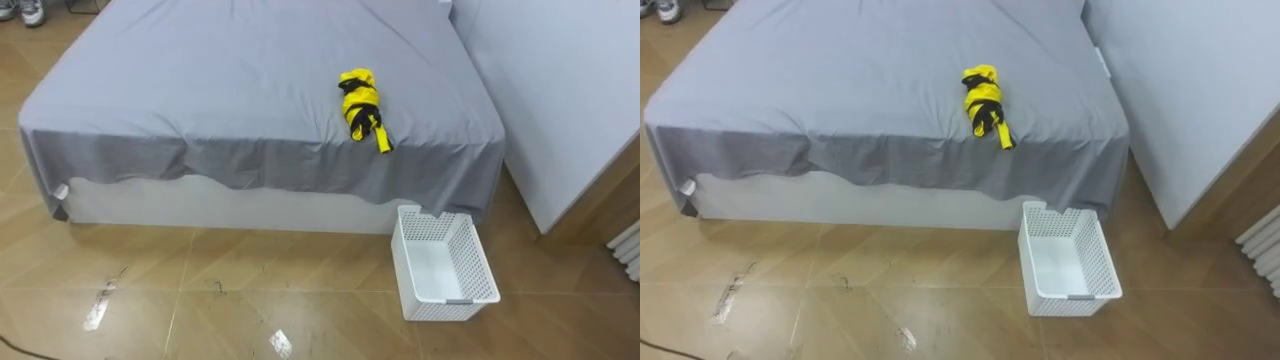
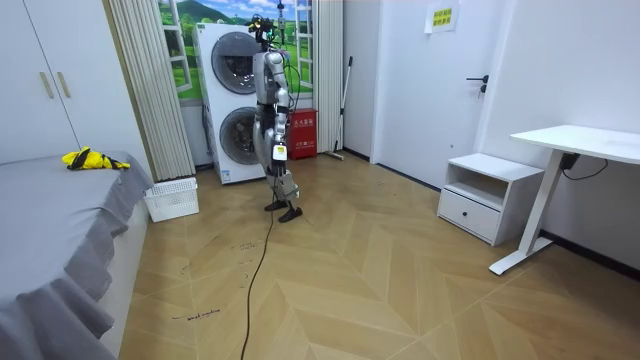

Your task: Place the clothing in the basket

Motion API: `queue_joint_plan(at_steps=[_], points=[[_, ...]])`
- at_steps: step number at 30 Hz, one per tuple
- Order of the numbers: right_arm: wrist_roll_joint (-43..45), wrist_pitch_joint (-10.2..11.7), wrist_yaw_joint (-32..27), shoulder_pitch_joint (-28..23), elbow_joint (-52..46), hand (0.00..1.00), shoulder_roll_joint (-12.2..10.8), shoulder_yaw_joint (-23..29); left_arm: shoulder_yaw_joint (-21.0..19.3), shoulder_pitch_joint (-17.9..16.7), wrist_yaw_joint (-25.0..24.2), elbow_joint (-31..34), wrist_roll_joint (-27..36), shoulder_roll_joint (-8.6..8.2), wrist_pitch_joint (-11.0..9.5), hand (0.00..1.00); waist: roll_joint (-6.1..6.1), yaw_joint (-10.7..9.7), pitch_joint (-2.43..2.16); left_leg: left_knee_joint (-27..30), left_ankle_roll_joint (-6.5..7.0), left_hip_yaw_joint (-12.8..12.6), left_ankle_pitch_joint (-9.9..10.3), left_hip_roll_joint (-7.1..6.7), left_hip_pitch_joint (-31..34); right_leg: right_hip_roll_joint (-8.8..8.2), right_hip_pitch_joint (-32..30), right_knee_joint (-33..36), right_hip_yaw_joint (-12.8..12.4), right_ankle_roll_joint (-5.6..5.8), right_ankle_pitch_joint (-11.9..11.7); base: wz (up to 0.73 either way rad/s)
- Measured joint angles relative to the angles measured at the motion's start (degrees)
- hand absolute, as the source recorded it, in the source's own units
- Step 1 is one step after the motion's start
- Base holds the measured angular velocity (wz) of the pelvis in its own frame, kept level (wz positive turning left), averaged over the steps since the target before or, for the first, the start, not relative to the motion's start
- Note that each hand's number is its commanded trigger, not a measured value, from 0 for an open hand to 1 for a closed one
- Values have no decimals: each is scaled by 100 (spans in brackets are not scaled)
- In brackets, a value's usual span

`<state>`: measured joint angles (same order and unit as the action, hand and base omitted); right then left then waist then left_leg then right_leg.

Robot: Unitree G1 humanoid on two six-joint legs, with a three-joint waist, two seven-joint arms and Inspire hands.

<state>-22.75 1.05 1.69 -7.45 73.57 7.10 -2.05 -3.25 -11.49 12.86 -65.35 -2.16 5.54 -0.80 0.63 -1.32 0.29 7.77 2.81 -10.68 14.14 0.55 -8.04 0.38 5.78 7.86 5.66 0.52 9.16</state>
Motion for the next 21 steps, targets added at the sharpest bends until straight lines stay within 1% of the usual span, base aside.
queue_joint_plan(at_steps=[2, 3, 4, 5, 6, 7, 8, 9, 10, 11, 12, 13, 14, 15, 16, 17, 18, 19, 20, 21], points=[[17, -29, 28, 13, -5, 0, 3, -4, -19, -20, -2, 9, 168, 22, -1, 0, 0, 21, -1, 282, -23, -33, 143, 58, 106, 31, -50, 103, 50, -81, 75, -7], [42, -49, 44, 27, -2, 0, 6, -4, -107, -59, -11, 1, 210, 42, -2, 0, 0, 28, 2, 651, -61, -36, 300, 127, 258, 64, -115, 221, 95, -119, 158, -7], [39, -56, 79, 47, 11, 0, 2, -4, -123, -57, -27, 4, 303, 85, 3, 0, 15, 25, -6, 1168, -132, -37, 477, 229, 478, 86, -178, 357, 206, -151, 281, -5], [35, -57, 101, 57, 29, 0, 1, -5, -124, -53, -55, 17, 390, 90, 4, 0, 34, 19, 3, 1471, -196, -42, 533, 274, 613, 81, -213, 433, 250, -148, 347, 0], [21, -59, 110, 75, 20, 0, -6, -11, -117, -52, -105, 25, 593, 108, 7, 0, 77, 16, 2, 2014, -212, -67, 541, 303, 868, 71, -280, 558, 247, -204, 467, 4], [-22, -39, 106, 53, 25, 0, -1, -11, -119, -44, -109, 69, 842, 110, 2, 0, 65, -2, 1, 2533, -214, -65, 539, 403, 1114, 67, -254, 607, 229, -273, 570, 12], [-31, -39, 100, 43, 28, 0, 3, -11, -118, -66, -107, 77, 916, 125, -2, 0, 45, -19, 4, 2875, -238, -67, 511, 464, 1280, 82, -221, 608, 229, -290, 594, 25], [-62, -44, 90, 24, 44, 0, 11, -19, -104, -43, -110, 97, 951, 165, -6, 0, 93, -24, 49, 3507, -233, 44, 426, 504, 1675, 60, -164, 683, 236, -324, 670, 26], [-181, -49, 70, 10, 40, 0, 56, -73, -19, -48, -110, 103, 974, 166, -21, 0, 90, -27, 48, 3427, -171, 228, 467, 353, 2005, -24, -152, 734, 240, -306, 751, 18], [-242, -49, 51, 9, 38, 0, 75, -94, 62, -52, -113, 116, 1055, 160, -23, 0, 96, -26, 48, 3245, -177, 216, 452, 303, 2187, -69, -154, 744, 235, -282, 786, 4], [-276, -50, 21, 9, 25, 0, 97, -100, 170, -72, -113, 121, 1148, 139, -34, 0, 112, -25, 42, 2661, -246, 215, 329, 182, 2556, -173, -152, 767, 235, -195, 884, -8], [-295, -51, 21, -28, -3, 0, 124, -118, 148, -75, -112, 121, 1199, 83, -47, 0, 120, 2, 37, 1849, -315, 200, -1, 127, 2813, -250, -138, 775, 237, -134, 973, -23], [-272, -75, 20, -70, -9, 0, 139, -119, 98, -91, -107, 119, 1323, 41, -73, 0, 100, 43, 48, 1288, -314, 134, -561, 154, 2959, -332, -57, 775, 229, -84, 1071, -30], [-250, -99, 22, -70, -12, 0, 146, -120, 99, -113, -112, 119, 1418, 30, -96, 0, 106, 38, 45, 1094, -304, 118, -787, 165, 2970, -379, -5, 771, 217, -53, 1123, -31], [-190, -115, 26, -68, -16, 0, 144, -116, 97, -123, -119, 117, 1562, 20, -131, 0, 144, 11, 17, 939, -261, 11, -1230, 160, 2972, -485, 105, 754, 194, 5, 1232, -10], [-174, -113, 35, -66, -27, 0, 149, -89, 98, -104, -129, 116, 1570, 41, -148, 0, 168, -37, 3, 994, -62, -102, -1476, 80, 3048, -596, 183, 645, 178, 61, 1286, 0], [-164, -117, 34, -70, -26, 0, 150, -46, 101, -105, -137, 118, 1576, 50, -184, 0, 214, -47, -6, 1031, 3, -153, -1515, -19, 3084, -687, 218, 590, 168, 115, 1318, 16], [-150, -119, 26, -80, -35, 0, 155, 61, 98, -101, -184, 119, 1580, 51, -267, 0, 345, -33, -75, 1179, 281, -360, -1312, -230, 3188, -952, 242, 544, 165, 306, 1345, 12], [-147, -118, 21, -71, -68, 0, 155, 121, 98, -78, -210, 119, 1585, 51, -311, 0, 344, -24, -101, 1277, 326, -425, -1158, -341, 3228, -1084, 240, 564, 101, 317, 1376, 26], [-151, -116, 8, -104, -178, 0, 161, 204, 116, -41, -237, 118, 1570, 41, -349, 0, 324, -26, -84, 1548, 442, -424, -892, -488, 3233, -1218, 198, 793, 31, 327, 1394, 15]])
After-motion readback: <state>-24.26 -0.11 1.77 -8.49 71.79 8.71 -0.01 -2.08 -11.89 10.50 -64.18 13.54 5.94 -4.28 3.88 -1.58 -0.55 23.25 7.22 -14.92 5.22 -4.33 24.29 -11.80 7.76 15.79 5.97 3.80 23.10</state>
